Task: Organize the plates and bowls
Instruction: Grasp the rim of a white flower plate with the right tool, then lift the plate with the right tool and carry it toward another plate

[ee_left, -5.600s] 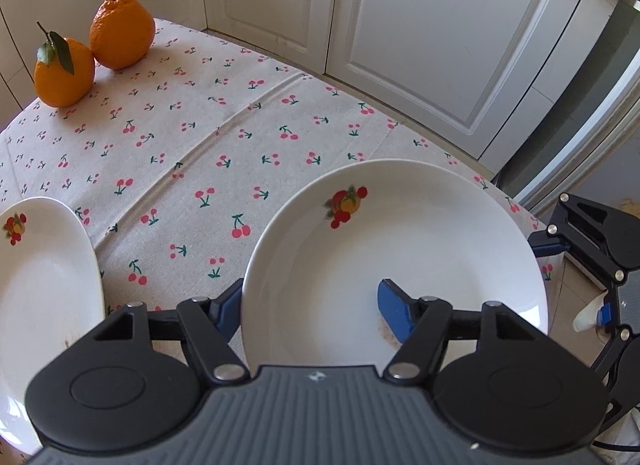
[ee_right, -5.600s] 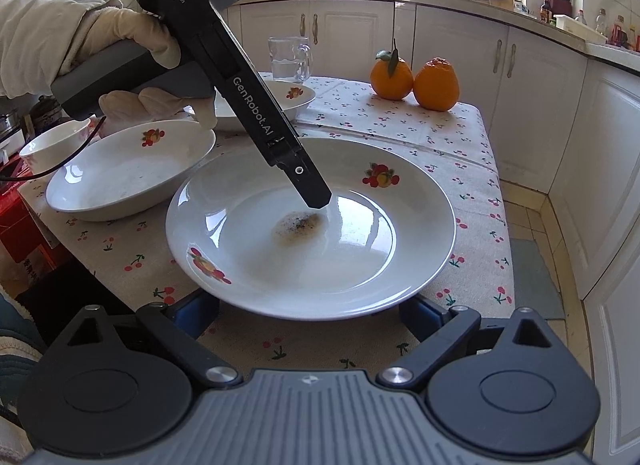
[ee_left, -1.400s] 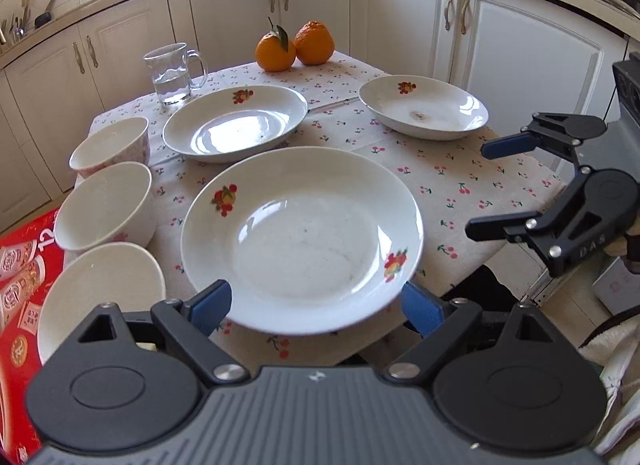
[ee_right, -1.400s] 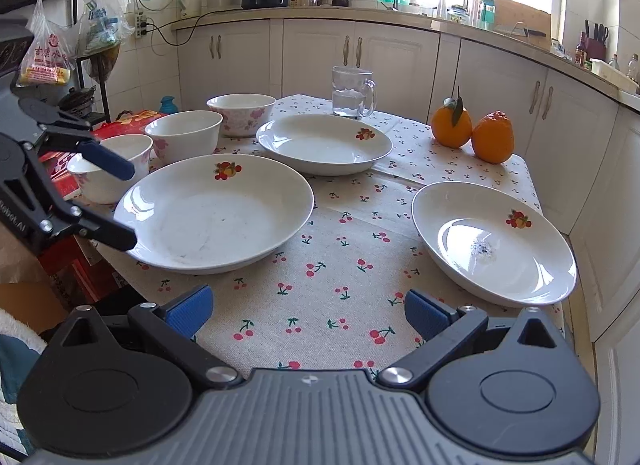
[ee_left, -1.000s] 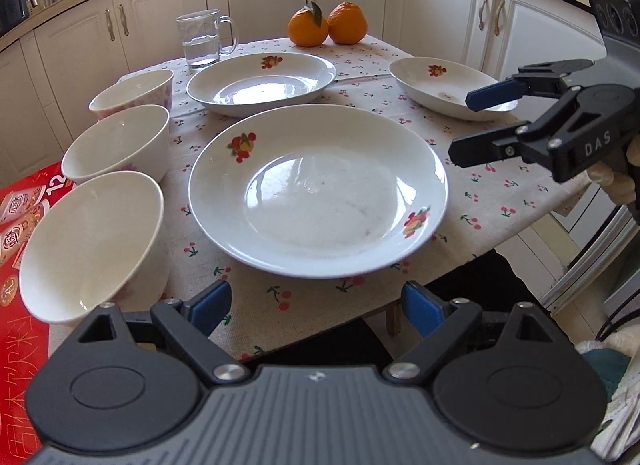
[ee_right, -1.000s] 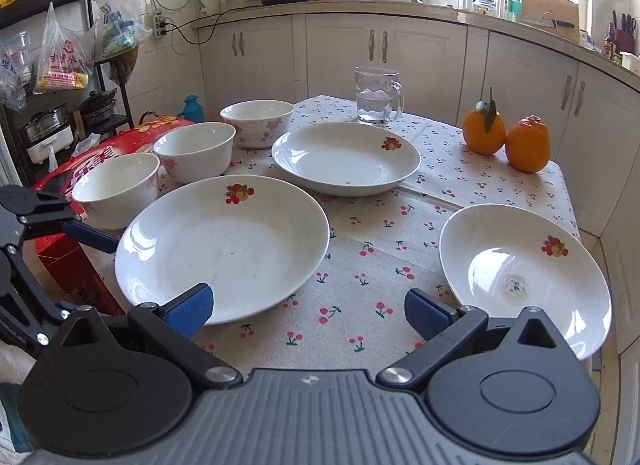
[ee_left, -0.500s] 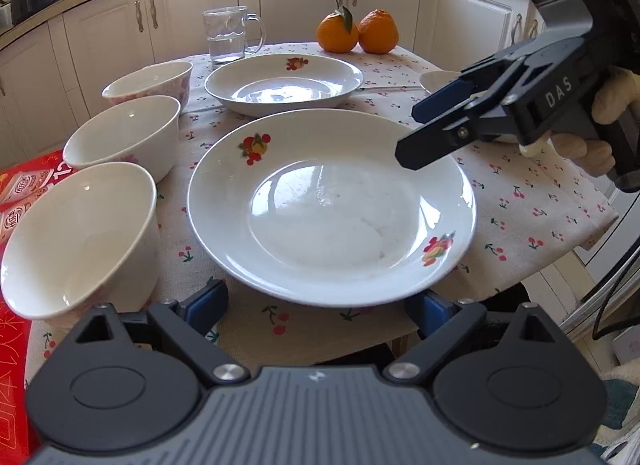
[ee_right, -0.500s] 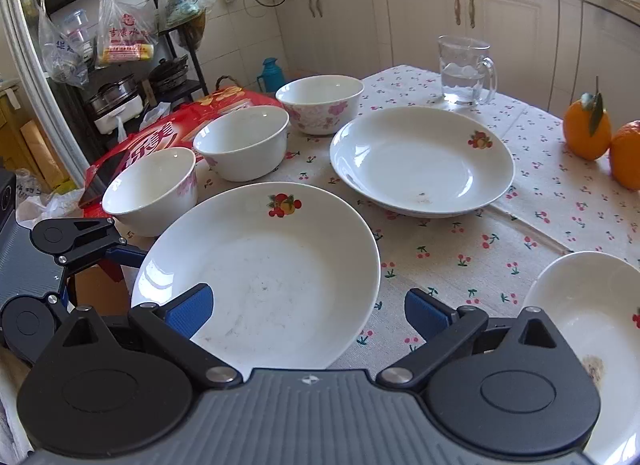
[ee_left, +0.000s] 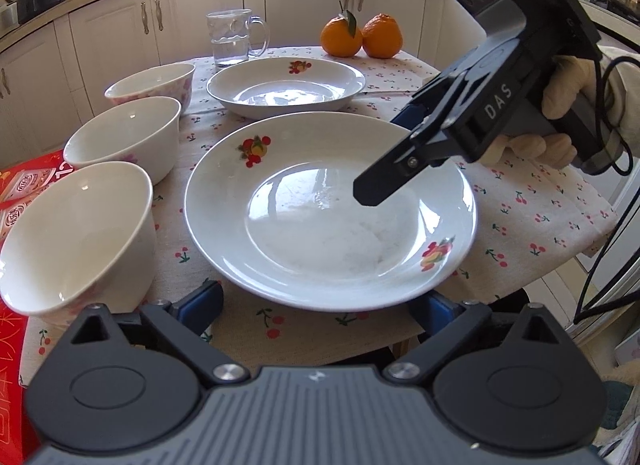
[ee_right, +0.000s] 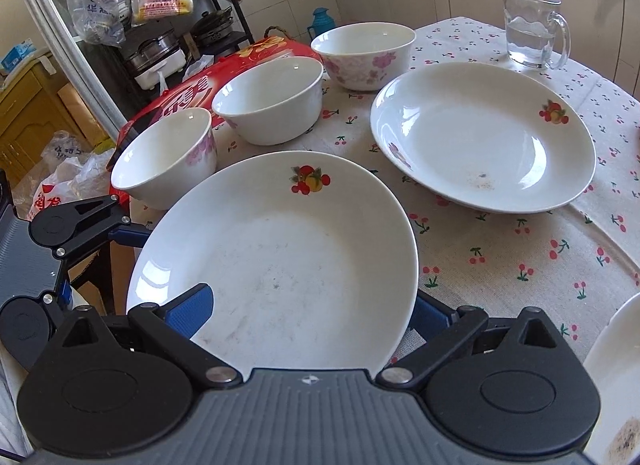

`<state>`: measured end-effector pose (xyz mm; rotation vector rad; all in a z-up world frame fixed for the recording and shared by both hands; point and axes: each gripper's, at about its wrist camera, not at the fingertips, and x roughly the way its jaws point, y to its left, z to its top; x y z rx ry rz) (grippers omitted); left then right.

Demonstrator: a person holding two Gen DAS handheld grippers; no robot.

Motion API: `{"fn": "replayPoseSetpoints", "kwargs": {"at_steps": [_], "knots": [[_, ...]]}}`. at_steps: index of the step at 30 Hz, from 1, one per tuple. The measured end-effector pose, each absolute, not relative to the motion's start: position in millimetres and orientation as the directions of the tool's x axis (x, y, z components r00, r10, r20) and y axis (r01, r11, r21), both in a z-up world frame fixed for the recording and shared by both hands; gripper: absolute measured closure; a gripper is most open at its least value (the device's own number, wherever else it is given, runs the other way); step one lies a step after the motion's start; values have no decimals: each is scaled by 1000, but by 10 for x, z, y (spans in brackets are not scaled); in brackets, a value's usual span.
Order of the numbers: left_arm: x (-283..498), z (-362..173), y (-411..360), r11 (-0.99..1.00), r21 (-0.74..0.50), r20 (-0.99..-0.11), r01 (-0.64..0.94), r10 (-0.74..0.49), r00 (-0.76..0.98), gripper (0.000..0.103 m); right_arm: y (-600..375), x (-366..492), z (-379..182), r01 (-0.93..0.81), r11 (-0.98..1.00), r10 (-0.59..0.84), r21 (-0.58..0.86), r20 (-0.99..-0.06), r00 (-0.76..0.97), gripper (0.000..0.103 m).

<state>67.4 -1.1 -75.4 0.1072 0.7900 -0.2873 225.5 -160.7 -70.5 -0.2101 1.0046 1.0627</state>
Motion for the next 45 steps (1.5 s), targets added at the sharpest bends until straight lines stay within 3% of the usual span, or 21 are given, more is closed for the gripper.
{"fn": "replayPoseSetpoints", "kwargs": {"at_steps": [8, 14, 27, 45], "knots": [[663, -740, -20, 950, -7, -706, 313, -227, 671, 10, -1504, 2403, -711, -824, 475, 628, 310, -775, 70, 0], [651, -726, -21, 945, -13, -703, 328, -242, 669, 14, -1443, 2554, -699, -823, 457, 633, 337, -774, 35, 7], [668, -723, -21, 944, -15, -703, 329, -244, 668, 15, -1371, 2709, -687, -824, 431, 630, 368, -777, -18, 15], [694, -717, -23, 934, -15, -710, 356, -261, 654, 16, -1392, 2707, -675, -808, 445, 626, 386, -779, -27, 16]]}}
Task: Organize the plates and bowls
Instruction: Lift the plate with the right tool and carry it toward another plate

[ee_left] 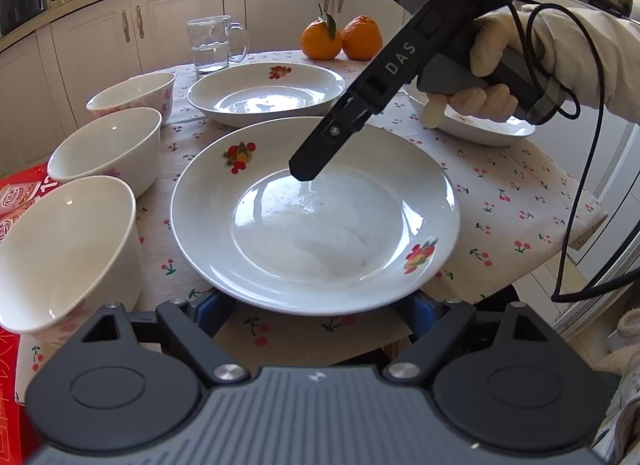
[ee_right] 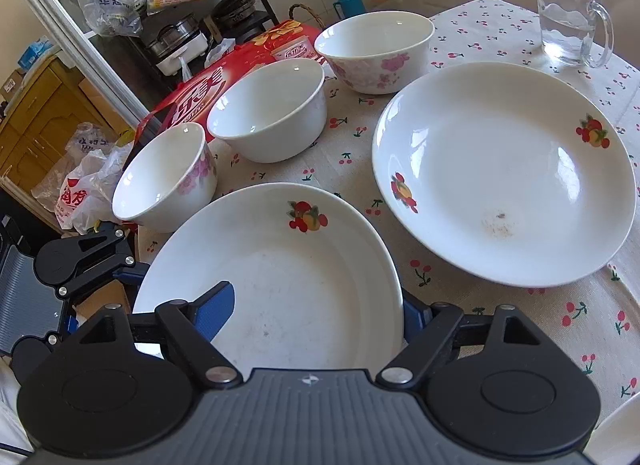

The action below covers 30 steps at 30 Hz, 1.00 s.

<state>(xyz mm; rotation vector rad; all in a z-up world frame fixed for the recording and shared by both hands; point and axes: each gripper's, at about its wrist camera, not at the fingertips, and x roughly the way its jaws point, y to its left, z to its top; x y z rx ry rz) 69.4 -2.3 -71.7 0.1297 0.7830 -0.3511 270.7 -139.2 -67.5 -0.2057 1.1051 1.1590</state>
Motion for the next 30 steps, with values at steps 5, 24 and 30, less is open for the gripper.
{"fn": "replayPoseSetpoints", "kwargs": {"at_steps": [5, 24, 30], "knots": [[720, -710, -37, 923, -16, -717, 384, -278, 639, 16, -1457, 2659, -670, -801, 459, 626, 384, -780, -16, 16], [840, -660, -273, 872, -22, -742, 489, -342, 576, 17, -1913, 2492, -625, -752, 541, 627, 377, -777, 61, 15], [921, -578, -359, 856, -18, -742, 517, -357, 567, 17, -2053, 2475, -544, -741, 558, 638, 374, -765, 94, 15]]}}
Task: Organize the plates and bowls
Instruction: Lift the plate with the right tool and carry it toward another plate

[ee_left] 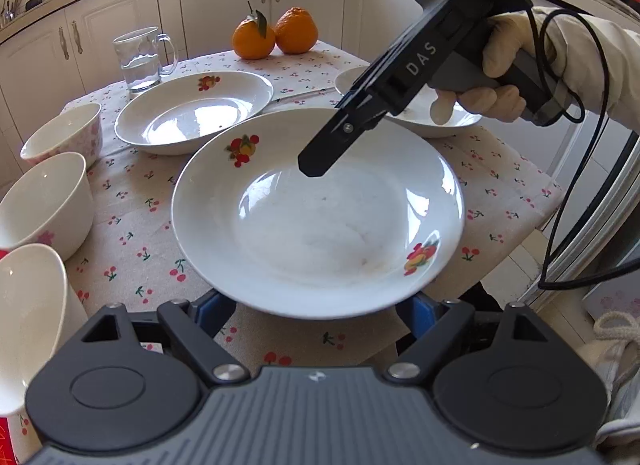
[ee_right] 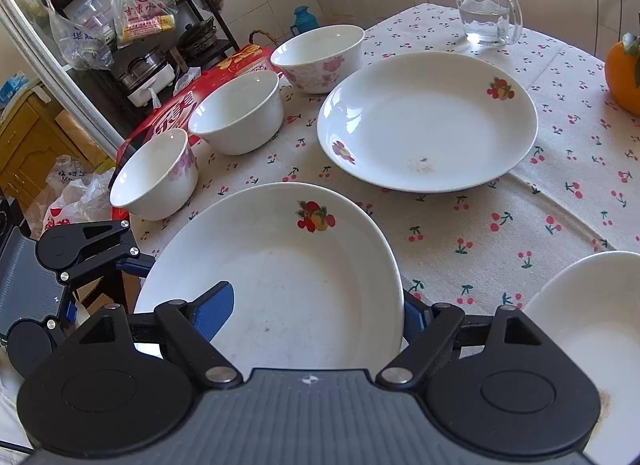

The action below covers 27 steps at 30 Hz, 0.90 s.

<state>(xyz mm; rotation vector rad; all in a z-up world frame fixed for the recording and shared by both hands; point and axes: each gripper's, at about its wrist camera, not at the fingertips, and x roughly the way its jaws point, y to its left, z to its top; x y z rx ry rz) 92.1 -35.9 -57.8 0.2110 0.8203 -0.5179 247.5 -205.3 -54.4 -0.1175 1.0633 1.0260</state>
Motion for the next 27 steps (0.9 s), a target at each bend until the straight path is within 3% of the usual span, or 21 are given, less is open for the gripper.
{"fn": "replayPoseSetpoints", "kwargs": {"at_steps": [27], "knots": [[1674, -393, -1316, 707, -20, -717, 707, -503, 483, 17, -3316, 2605, -184, -598, 746, 577, 295, -735, 357, 15]]}}
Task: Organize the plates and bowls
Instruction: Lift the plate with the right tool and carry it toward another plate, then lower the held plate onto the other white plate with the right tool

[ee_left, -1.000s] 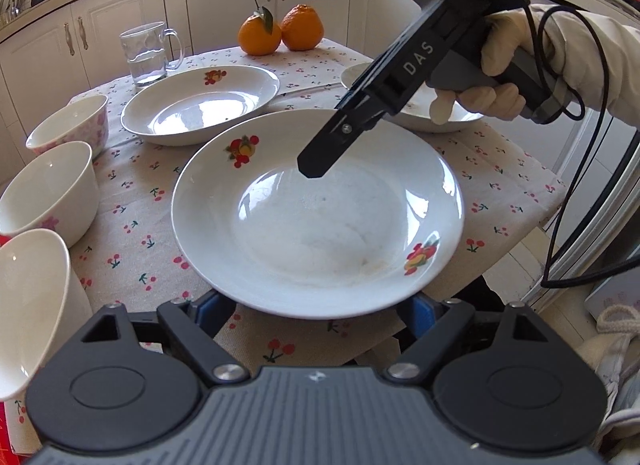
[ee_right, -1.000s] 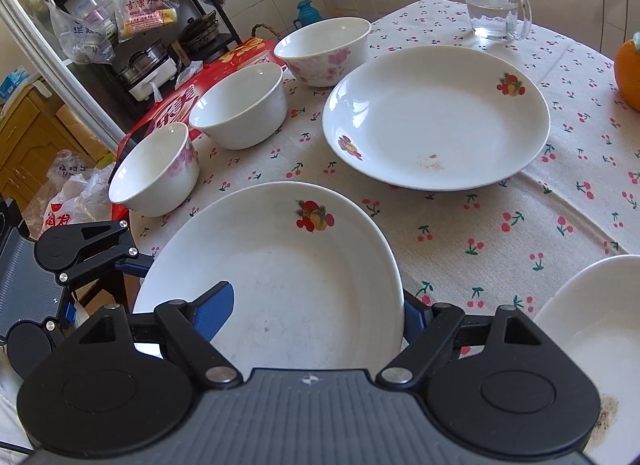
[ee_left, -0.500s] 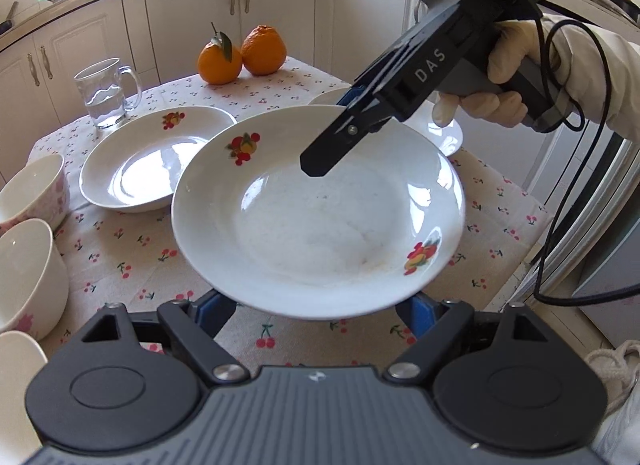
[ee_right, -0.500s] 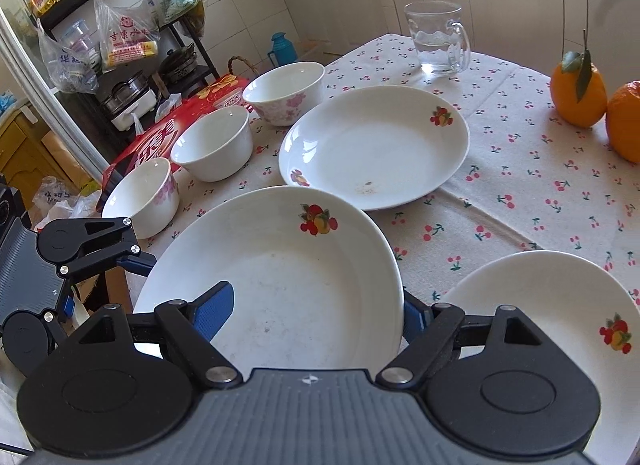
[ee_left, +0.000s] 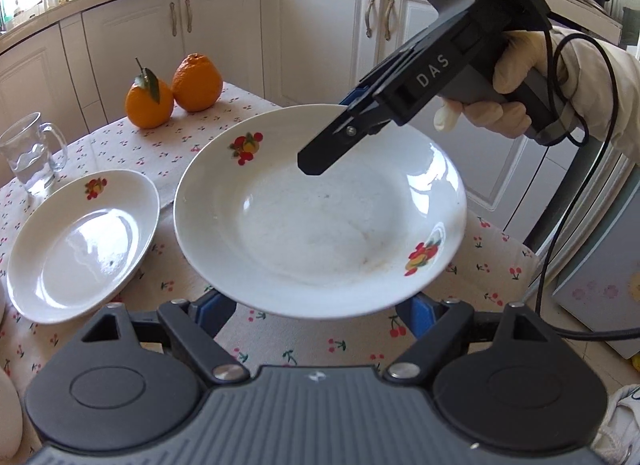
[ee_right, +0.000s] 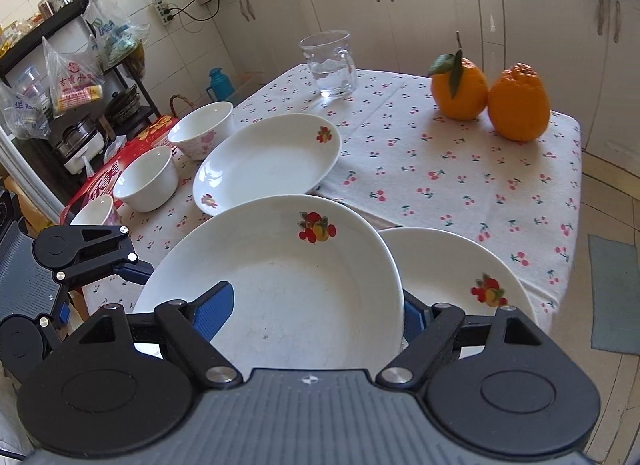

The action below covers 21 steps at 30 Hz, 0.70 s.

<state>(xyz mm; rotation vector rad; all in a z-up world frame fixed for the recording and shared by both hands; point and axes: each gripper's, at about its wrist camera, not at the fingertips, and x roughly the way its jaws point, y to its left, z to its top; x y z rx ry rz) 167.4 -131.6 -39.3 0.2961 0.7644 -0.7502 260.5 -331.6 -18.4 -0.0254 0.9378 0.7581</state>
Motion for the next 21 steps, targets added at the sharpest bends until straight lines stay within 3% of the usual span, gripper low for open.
{"fn": "replayPoseSetpoints", "kwargs": {"at_steps": [21], "knots": [[1951, -518, -1711, 659, 4, -734, 752, -509, 450, 17, -3838, 2731, -423, -489, 813, 541, 317, -722, 431, 15]]}}
